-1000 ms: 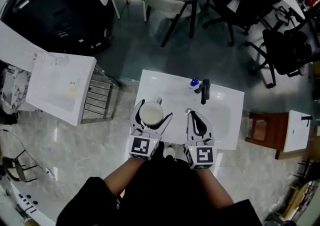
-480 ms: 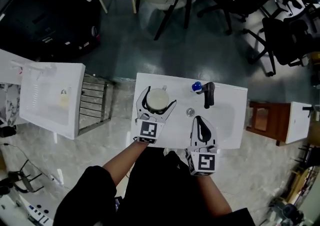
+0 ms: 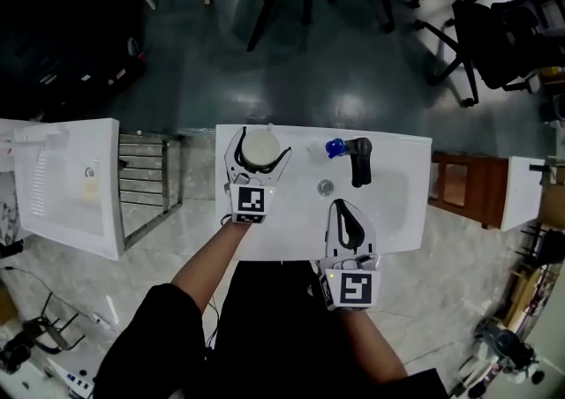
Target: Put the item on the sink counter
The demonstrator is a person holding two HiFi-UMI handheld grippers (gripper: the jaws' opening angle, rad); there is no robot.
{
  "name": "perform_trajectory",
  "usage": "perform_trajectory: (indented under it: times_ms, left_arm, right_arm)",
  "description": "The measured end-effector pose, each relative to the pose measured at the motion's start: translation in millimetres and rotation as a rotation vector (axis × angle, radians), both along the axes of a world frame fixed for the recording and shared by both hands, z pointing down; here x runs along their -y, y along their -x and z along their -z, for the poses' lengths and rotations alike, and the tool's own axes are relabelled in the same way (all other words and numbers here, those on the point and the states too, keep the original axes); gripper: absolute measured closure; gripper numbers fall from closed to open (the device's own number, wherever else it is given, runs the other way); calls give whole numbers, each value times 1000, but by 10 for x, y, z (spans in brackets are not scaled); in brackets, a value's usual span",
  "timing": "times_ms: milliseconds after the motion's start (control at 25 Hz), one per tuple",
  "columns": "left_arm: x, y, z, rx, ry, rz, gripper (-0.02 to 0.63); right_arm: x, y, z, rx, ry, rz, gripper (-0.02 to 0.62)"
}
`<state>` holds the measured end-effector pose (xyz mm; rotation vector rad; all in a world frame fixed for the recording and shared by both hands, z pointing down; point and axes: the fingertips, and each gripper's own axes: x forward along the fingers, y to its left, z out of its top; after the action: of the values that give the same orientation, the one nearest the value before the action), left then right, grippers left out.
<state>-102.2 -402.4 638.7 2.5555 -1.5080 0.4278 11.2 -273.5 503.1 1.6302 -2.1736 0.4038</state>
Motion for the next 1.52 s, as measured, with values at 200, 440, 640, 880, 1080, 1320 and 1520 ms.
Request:
perform_trajectory:
  times_ms: [200,440,640,880,1080,1320,1520]
  left_arm:
    - [176,-4,-245,-64,17,26,140]
    - [260,-80,-483,-25,45,32,140]
    - [170,-79,-690,35,62,52,140]
    - [79,-40,-759,65,103,33,140]
    - [-1,0,-827,98,120,-1,140]
    - [-52,32,-902,105,150,-2,138]
    - [-105,19,-922,121,147,-19,138]
  right_arm:
    - [204,27,-145,16,28,-1,561]
    - [501,52,-182,22,-7,16,561]
    - [505,30,-218,-40,-5,37,561]
    - [360,-28,-267,-23,49,19,561]
    - [391,-69,-156,-16,-17,-6,561]
    - [304,-18,-239,-2,20,28,561]
    - [152,1,-323,9,75,36,561]
